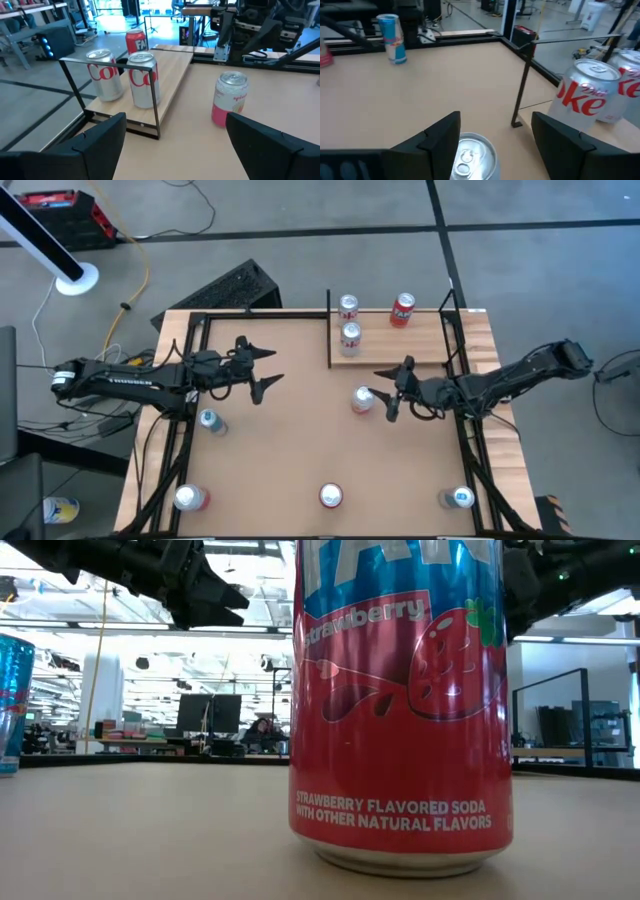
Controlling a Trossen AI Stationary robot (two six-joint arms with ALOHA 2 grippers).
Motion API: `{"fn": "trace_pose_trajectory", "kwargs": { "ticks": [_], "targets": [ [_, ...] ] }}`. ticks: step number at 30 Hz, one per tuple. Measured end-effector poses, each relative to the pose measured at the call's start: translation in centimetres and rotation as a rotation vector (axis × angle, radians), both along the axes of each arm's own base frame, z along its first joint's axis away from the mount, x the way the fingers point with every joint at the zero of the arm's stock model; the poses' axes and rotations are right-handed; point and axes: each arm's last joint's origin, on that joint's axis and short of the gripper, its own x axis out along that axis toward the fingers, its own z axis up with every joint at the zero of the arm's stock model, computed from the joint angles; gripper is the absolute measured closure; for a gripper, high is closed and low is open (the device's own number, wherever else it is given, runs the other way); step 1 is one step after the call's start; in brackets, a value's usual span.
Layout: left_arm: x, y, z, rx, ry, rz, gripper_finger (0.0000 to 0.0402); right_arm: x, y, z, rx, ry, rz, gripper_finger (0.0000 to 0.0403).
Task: Place canned beverage on shelf
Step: Put the top pink-white soda can on the shelf
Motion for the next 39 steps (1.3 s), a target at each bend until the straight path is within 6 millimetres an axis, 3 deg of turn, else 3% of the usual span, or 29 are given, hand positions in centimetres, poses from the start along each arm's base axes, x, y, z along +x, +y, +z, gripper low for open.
{"fn": "trace_pose_trajectory", "kwargs": {
  "ticks": [16,39],
  "targets": [
    [0.0,0.1,0.1,-0.015,-0.012,0.005,0.0074,0.4,0.3,0.0,-0.059,0.022,0.144,0.0033],
    [0.0,0.1,-0.2,-0.025,0.009,0.006,0.0074,2.9,1.8,-3.7,-0.056,0.088,-0.026,0.0030]
  ]
}}
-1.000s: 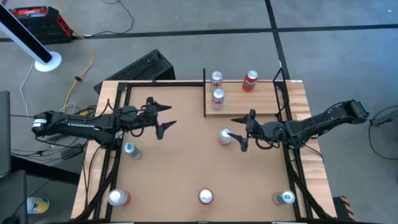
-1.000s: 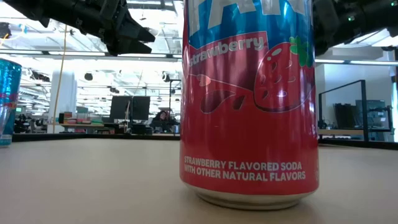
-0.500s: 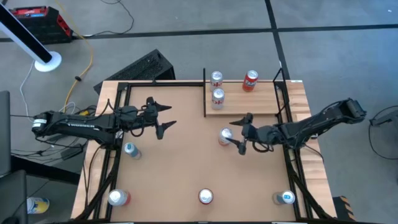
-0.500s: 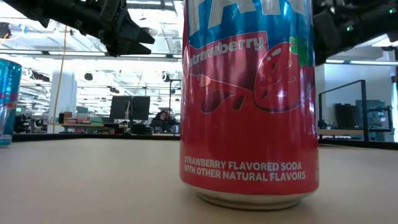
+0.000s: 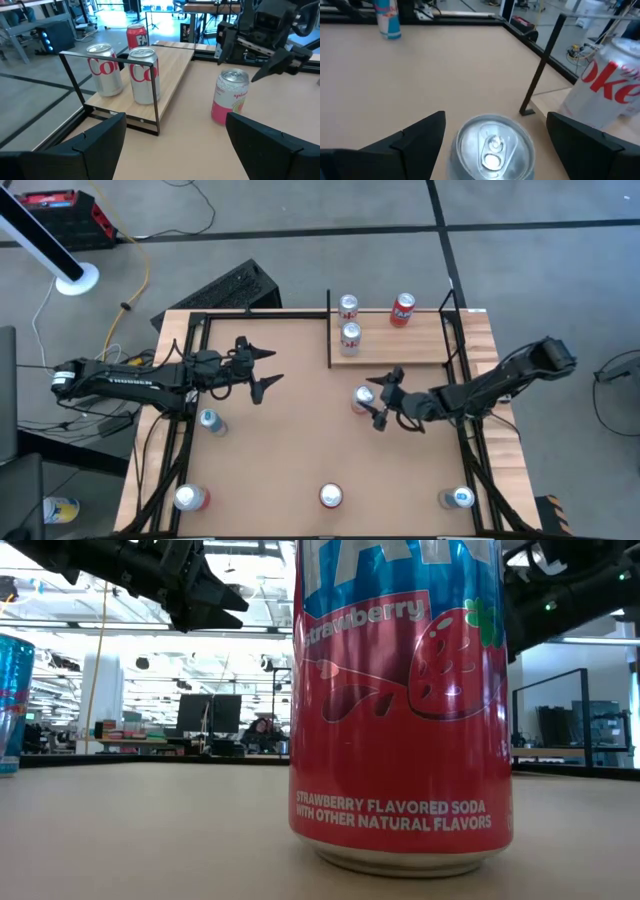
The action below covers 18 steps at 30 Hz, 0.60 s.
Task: Place canned beverage on shelf
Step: Put the top pink-white soda can on the shelf
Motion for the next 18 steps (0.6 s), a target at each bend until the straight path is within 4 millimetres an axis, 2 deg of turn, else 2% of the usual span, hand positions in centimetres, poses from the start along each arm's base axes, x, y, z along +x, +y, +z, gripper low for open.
{"fn": "trace_pose_trajectory", "kwargs": {
  "ticks": [10,18],
  "targets": [
    [0.0,0.0,0.0,0.000,0.002,0.001,0.0074,0.5,-0.8,-1.2,0.077,0.008,-0.076,0.0030],
    [0.0,0.0,-0.1,-0.001,0.008,0.001,0.0074,0.5,-0.9,-1.3,0.132,-0.009,-0.102,0.0030]
  ]
}}
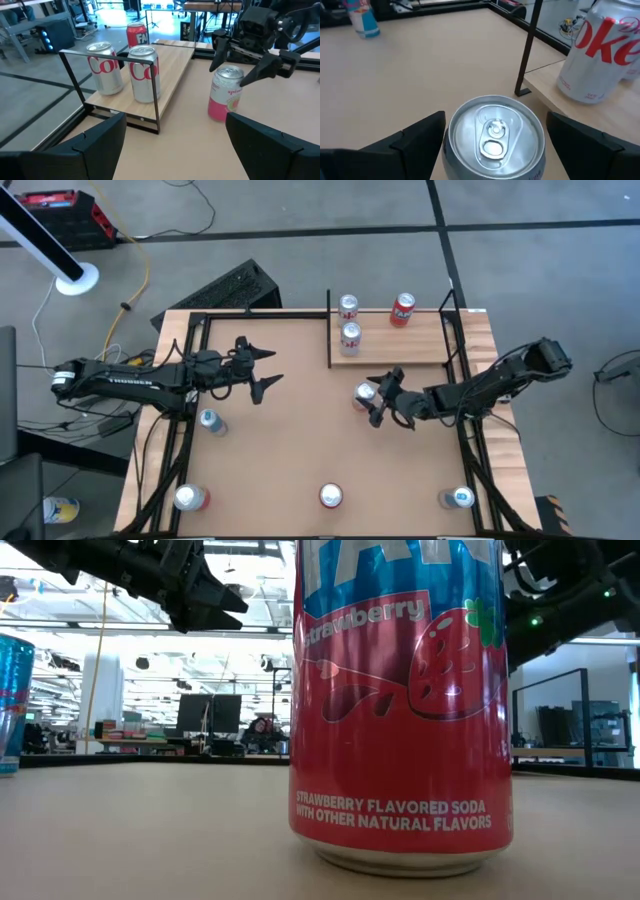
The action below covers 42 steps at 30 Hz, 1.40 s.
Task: Place canned beverage on shelf
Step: Put the top pink-white soda can on the shelf
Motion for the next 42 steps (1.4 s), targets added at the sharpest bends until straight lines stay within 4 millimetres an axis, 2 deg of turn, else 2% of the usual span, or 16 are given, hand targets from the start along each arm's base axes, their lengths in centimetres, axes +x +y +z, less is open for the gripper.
{"fn": "trace_pose_trajectory", "kwargs": {
  "ticks": [7,16,24,28,34,42],
  "targets": [
    [0.0,0.0,0.0,0.000,0.000,0.000,0.0074,0.0,0.0,-0.3,0.030,0.004,-0.014,0.0037],
    [0.0,0.0,0.0,0.000,0.000,0.000,0.0074,-0.4,-0.1,0.1,0.013,0.014,-0.007,0.0096],
    [0.0,0.0,0.0,0.000,0.005,0.000,0.0074,-2.1,-1.0,3.5,-0.086,-0.040,0.047,0.0096],
    [0.0,0.0,0.0,0.001,0.006,0.000,0.0074,-3.3,-3.1,5.1,-0.116,-0.053,0.104,0.0096],
    [0.0,0.0,0.0,0.001,0.001,0.000,0.0074,-4.6,-7.5,6.0,-0.169,-0.029,0.171,0.0096],
    [0.0,0.0,0.1,0.003,-0.007,0.001,0.0074,-6.4,-13.2,5.4,-0.121,-0.014,0.156,0.0096]
  ]
}}
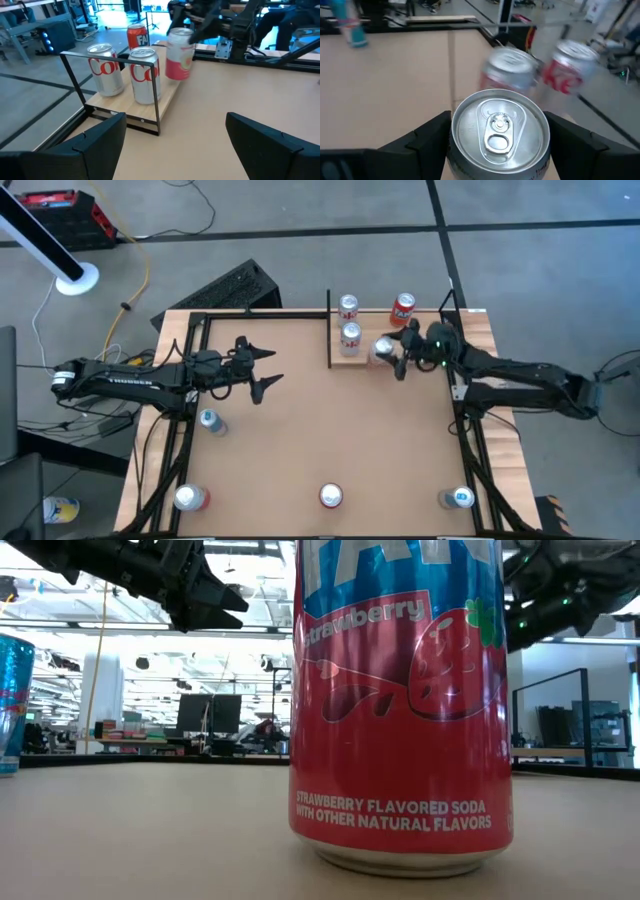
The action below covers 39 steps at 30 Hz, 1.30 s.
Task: Place canned beverage on shelf
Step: Put the top pink-white soda can on the shelf
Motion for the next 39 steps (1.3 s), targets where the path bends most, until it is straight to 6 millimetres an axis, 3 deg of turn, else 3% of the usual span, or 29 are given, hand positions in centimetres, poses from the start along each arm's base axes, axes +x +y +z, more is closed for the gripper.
{"fn": "trace_pose_trajectory", "kwargs": {
  "ticks": [5,13,23,33,39],
  "targets": [
    [0.0,0.0,0.0,0.001,0.000,0.000,0.0074,-0.8,-2.0,-0.5,0.026,0.003,-0.033,0.0096],
    [0.0,0.0,0.0,0.000,0.000,0.000,0.0074,-1.0,-3.6,-1.3,0.056,0.021,-0.068,0.0096],
    [0.0,0.0,-0.1,0.003,0.009,-0.001,0.0074,-0.9,-4.1,-1.3,0.037,-0.002,-0.081,0.0041],
    [0.0,0.0,-0.1,0.002,0.014,-0.003,0.0074,-1.0,-4.0,2.5,-0.055,-0.072,-0.076,0.0041],
    [0.0,0.0,-0.2,0.001,0.020,-0.009,0.0074,-1.2,-1.8,5.5,-0.037,-0.072,0.033,0.0043]
  ]
}}
